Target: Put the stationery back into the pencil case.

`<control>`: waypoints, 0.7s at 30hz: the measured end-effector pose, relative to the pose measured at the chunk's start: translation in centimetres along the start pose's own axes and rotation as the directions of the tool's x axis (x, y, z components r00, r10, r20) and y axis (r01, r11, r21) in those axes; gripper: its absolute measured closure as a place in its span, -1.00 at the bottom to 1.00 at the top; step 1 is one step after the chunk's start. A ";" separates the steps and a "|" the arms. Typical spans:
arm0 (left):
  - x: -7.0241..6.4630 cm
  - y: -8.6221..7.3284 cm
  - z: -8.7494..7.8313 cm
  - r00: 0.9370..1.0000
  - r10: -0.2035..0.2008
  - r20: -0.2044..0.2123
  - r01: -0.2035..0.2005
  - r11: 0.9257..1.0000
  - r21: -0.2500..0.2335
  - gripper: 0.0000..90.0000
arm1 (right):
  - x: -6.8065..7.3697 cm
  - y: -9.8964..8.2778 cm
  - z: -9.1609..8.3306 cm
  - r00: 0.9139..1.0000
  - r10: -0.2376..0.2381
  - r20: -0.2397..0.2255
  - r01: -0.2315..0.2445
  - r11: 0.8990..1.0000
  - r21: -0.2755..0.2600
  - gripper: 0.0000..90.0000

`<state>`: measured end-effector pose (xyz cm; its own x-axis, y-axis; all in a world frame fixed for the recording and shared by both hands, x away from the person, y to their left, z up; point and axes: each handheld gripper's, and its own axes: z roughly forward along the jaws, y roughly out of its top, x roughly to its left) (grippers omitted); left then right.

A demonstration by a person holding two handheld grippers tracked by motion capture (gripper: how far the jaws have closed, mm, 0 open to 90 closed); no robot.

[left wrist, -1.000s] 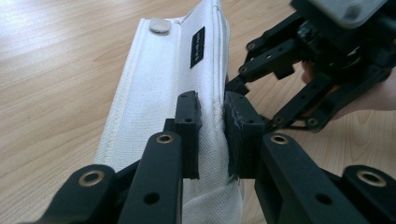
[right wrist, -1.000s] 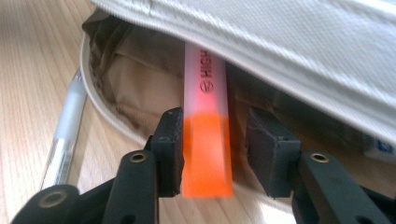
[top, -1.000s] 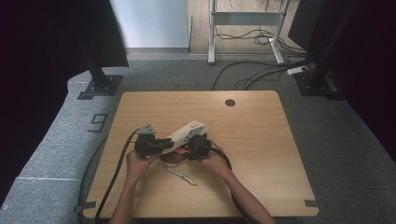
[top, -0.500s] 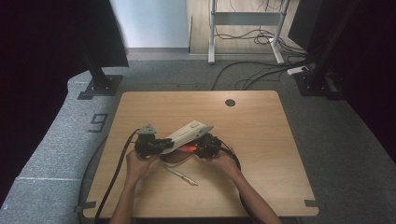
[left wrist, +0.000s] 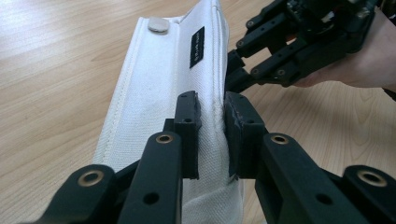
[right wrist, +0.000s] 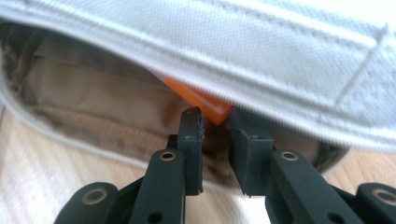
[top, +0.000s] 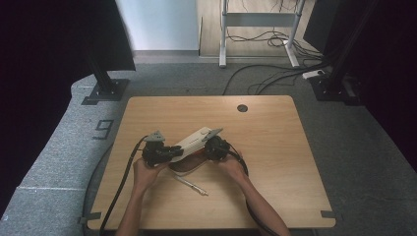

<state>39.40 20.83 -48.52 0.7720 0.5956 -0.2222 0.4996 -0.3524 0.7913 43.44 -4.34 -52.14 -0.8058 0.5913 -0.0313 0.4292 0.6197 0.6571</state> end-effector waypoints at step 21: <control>0.2 0.0 -0.1 1.000 -0.003 -0.001 0.003 1.000 -0.005 0.69 | 1.5 -1.5 -3.0 0.994 -0.006 -0.108 0.005 1.000 -0.008 0.06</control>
<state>39.51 21.02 -48.49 0.7697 0.5977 -0.2242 0.5004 -0.3468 0.7933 40.37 -6.01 -50.92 -0.8478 0.5284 0.0463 0.4218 0.6188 0.6627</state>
